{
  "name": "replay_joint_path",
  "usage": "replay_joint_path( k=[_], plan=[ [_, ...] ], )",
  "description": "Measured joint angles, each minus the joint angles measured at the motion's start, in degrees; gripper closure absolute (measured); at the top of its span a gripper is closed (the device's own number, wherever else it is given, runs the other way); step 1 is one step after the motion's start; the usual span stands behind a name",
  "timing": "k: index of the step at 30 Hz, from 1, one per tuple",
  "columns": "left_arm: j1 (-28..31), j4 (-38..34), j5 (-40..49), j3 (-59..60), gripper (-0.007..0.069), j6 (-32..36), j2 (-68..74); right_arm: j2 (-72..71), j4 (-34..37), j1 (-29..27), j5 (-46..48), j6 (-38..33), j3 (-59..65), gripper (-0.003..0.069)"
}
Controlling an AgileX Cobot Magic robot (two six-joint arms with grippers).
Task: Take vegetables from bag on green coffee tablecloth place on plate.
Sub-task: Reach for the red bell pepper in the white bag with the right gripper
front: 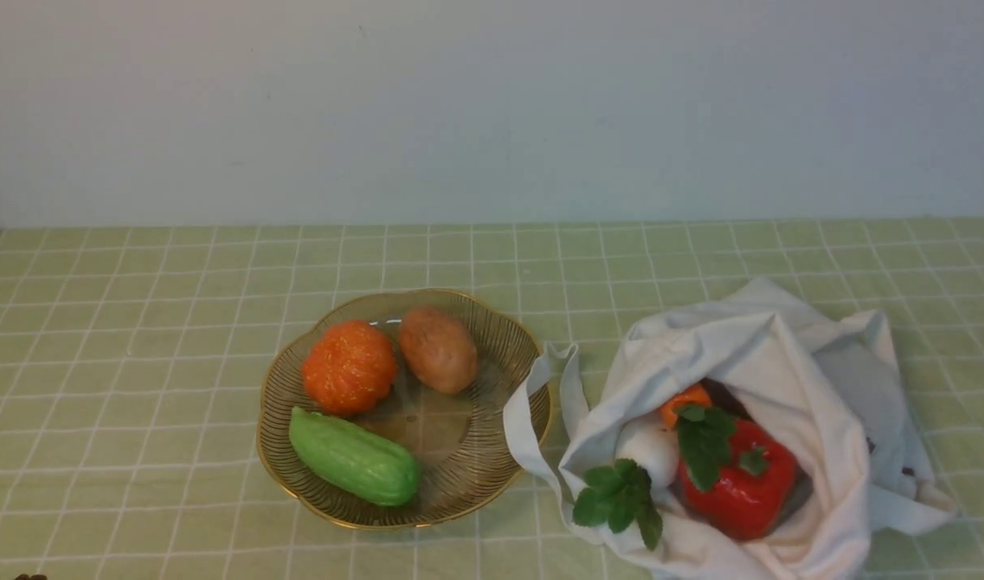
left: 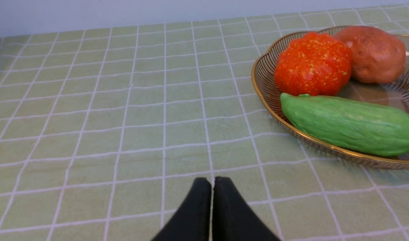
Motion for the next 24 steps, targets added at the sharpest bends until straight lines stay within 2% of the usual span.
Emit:
replay_joint_path(
  k=[2,5,7,9,12,16,24],
  plan=[
    [0.0,0.0,0.0,0.0,0.0629,0.0,0.0,7.2,1.0,3.2,8.1,-6.3,-4.6,0.0673],
    [0.0,0.0,0.0,0.0,0.0629,0.0,0.0,18.9,3.0,7.7,14.3,-14.8,-9.6,0.0673],
    [0.0,0.0,0.0,0.0,0.0629,0.0,0.0,23.7,3.7,9.2,16.2,-17.2,-11.6,0.0673],
    [0.0,0.0,0.0,0.0,0.0629,0.0,0.0,34.1,3.2,13.4,19.3,-19.3,-15.6,0.0672],
    [0.0,0.0,0.0,0.0,0.0629,0.0,0.0,42.4,0.4,17.1,20.9,-19.1,-18.7,0.0671],
    [0.0,0.0,0.0,0.0,0.0629,0.0,0.0,54.8,-7.5,21.9,22.2,-15.3,-23.7,0.0671],
    [0.0,0.0,0.0,0.0,0.0629,0.0,0.0,58.2,-17.4,22.5,22.8,-7.8,-25.5,0.0666]
  ],
)
